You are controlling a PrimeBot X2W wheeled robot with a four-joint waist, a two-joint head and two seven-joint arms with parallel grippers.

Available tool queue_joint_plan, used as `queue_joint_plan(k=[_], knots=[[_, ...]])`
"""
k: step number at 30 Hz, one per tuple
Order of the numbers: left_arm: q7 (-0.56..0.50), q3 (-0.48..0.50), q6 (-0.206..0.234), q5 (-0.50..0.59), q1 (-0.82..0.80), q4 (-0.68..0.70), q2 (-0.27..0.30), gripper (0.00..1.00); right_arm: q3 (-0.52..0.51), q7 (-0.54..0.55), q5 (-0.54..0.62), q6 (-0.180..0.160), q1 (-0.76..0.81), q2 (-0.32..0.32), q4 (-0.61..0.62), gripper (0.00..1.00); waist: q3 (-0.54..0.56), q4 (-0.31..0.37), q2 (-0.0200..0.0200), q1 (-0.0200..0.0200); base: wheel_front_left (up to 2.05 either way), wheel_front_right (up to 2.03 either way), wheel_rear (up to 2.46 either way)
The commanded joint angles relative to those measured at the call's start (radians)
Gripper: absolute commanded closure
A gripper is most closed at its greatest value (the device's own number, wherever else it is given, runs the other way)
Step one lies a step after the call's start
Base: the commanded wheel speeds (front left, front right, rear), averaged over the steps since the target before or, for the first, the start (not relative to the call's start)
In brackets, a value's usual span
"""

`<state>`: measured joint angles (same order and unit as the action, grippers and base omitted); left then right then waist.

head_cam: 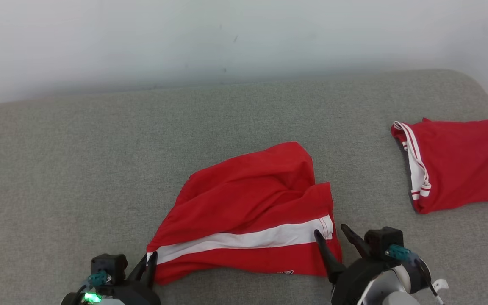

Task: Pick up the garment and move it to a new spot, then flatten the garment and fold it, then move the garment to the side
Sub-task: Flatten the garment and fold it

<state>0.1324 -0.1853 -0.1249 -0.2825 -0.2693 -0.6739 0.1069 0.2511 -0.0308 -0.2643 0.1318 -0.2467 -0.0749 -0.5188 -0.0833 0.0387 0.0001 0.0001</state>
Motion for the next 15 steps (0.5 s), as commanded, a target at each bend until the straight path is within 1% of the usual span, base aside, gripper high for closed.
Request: queue_joint_plan(k=[1, 8, 11, 13, 15], knots=[[0.006, -0.003, -0.003, -0.002, -0.018, -0.004, 0.001, 1.00, 0.008, 0.006, -0.016, -0.003, -0.018, -0.002, -0.008, 0.00, -0.005, -0.003, -0.0001, -0.0001, 0.00, 0.00, 0.00], [0.023, -0.018, -0.004, -0.009, -0.037, -0.012, 0.001, 1.00, 0.042, 0.045, -0.054, -0.003, -0.085, -0.002, -0.108, 0.00, -0.022, -0.013, -0.0001, -0.0001, 0.00, 0.00, 0.00], [0.028, -0.024, -0.002, -0.013, -0.042, -0.018, 0.001, 1.00, 0.065, 0.039, -0.075, -0.003, -0.104, 0.004, -0.141, 0.00, -0.025, -0.018, -0.0001, -0.0001, 0.00, 0.00, 0.00], [0.035, -0.029, -0.003, -0.018, -0.048, -0.023, 0.003, 1.00, 0.101, 0.017, -0.094, -0.003, -0.115, 0.005, -0.158, 0.00, -0.024, -0.018, -0.0001, -0.0001, 0.00, 0.00, 0.00], [0.039, -0.030, -0.003, -0.020, -0.047, -0.026, 0.005, 1.00, 0.117, 0.005, -0.106, -0.003, -0.116, 0.003, -0.167, 0.28, -0.022, -0.016, -0.0001, -0.0001, 0.00, 0.00, 0.00]])
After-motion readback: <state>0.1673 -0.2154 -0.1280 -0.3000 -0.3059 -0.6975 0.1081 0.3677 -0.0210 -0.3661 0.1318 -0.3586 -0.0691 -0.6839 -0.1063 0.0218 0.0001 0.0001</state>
